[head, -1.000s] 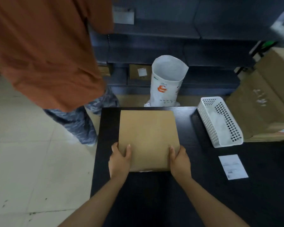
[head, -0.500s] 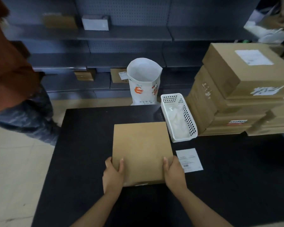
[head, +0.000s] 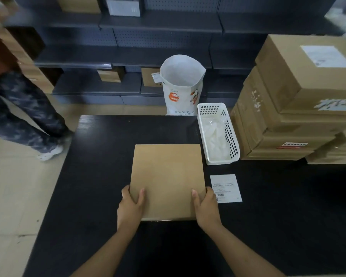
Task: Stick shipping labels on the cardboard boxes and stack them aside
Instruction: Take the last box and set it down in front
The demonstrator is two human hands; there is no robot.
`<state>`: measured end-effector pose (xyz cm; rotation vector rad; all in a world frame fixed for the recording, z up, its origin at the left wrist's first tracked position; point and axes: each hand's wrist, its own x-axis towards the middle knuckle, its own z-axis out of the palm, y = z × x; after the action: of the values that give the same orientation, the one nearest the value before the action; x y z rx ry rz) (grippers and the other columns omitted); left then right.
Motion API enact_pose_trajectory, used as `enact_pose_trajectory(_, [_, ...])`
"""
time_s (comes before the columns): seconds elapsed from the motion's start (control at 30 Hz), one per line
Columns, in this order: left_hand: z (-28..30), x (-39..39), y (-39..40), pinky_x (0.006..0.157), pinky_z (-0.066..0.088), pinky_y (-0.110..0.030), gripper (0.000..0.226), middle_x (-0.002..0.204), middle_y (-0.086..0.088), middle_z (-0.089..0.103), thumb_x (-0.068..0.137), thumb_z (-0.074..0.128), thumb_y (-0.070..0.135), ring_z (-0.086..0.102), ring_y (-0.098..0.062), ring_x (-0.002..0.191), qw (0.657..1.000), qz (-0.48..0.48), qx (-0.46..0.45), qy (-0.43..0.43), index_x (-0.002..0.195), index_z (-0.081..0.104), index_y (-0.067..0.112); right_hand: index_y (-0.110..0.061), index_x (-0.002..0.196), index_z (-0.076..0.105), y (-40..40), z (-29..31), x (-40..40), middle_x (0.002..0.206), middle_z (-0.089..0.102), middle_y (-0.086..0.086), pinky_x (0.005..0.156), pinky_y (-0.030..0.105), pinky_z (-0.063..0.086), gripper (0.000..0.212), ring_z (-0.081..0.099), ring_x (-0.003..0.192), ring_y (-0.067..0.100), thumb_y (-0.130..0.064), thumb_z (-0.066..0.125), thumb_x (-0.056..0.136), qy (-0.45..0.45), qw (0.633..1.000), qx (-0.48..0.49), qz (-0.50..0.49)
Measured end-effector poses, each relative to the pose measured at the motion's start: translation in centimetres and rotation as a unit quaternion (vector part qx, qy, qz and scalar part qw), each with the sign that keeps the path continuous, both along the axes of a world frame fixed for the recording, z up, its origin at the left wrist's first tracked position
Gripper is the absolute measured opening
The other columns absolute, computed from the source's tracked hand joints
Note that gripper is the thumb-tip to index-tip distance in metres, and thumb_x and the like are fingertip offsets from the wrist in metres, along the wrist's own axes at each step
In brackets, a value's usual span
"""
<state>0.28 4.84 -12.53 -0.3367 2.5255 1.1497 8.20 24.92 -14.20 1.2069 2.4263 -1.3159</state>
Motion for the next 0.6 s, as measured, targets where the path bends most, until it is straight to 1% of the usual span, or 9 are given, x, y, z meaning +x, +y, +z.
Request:
enact_pose_trajectory(0.07, [-0.08, -0.06, -0.04, 0.077, 0.044, -0.033, 0.06, 0.118, -0.008, 0.058, 0.092, 0.049, 0.05, 0.055, -0.025, 0.096, 1.0, 0.0, -0.003, 0.0, 0.138, 0.032, 0.016, -0.01, 0.147, 0.024, 0.07, 0.07, -0.13, 0.146, 0.035, 0.014, 0.111, 0.041, 0.034, 0.07, 0.036, 0.134, 0.027, -0.052, 0.044, 0.095, -0.001, 1.0, -0.007, 0.006])
enact_pose_trajectory(0.17, [-0.16, -0.08, -0.05, 0.076, 0.043, -0.033, 0.06, 0.117, -0.008, 0.058, 0.092, 0.049, 0.051, 0.051, -0.021, 0.09, 1.0, 0.001, 0.001, -0.005, 0.138, 0.032, 0.017, -0.009, 0.148, 0.023, 0.01, 0.11, -0.17, 0.147, 0.034, 0.014, 0.111, 0.04, 0.033, 0.071, 0.035, 0.135, 0.027, -0.052, 0.044, 0.095, -0.002, 1.0, -0.015, 0.001])
enact_pose_trajectory(0.3, [-0.14, -0.08, -0.14, 0.076, 0.042, -0.032, 0.06, 0.116, -0.007, 0.056, 0.092, 0.049, 0.05, 0.049, -0.02, 0.09, 1.0, -0.002, 0.003, -0.002, 0.139, 0.031, 0.016, -0.008, 0.147, 0.023, 0.16, 0.4, -0.29, 0.147, 0.034, 0.014, 0.11, 0.039, 0.033, 0.069, 0.035, 0.134, 0.028, -0.049, 0.045, 0.096, -0.004, 1.0, -0.02, 0.003])
enact_pose_trajectory(0.43, [-0.19, -0.14, -0.2, 0.078, 0.045, -0.034, 0.061, 0.115, -0.005, 0.056, 0.092, 0.049, 0.05, 0.051, -0.021, 0.091, 1.0, -0.013, 0.01, 0.0, 0.139, 0.03, 0.016, -0.008, 0.147, 0.022, 0.29, 0.46, -0.53, 0.146, 0.034, 0.015, 0.11, 0.041, 0.035, 0.07, 0.037, 0.133, 0.028, -0.049, 0.045, 0.096, -0.011, 0.999, -0.038, -0.002])
enact_pose_trajectory(0.6, [-0.34, -0.34, -0.26, 0.077, 0.045, -0.034, 0.06, 0.115, -0.007, 0.058, 0.093, 0.05, 0.048, 0.052, -0.021, 0.09, 1.0, -0.018, 0.015, 0.001, 0.138, 0.031, 0.014, -0.01, 0.148, 0.019, 0.43, 0.5, -0.78, 0.147, 0.032, 0.014, 0.108, 0.043, 0.036, 0.07, 0.037, 0.132, 0.029, -0.05, 0.044, 0.096, -0.026, 0.999, -0.048, -0.001])
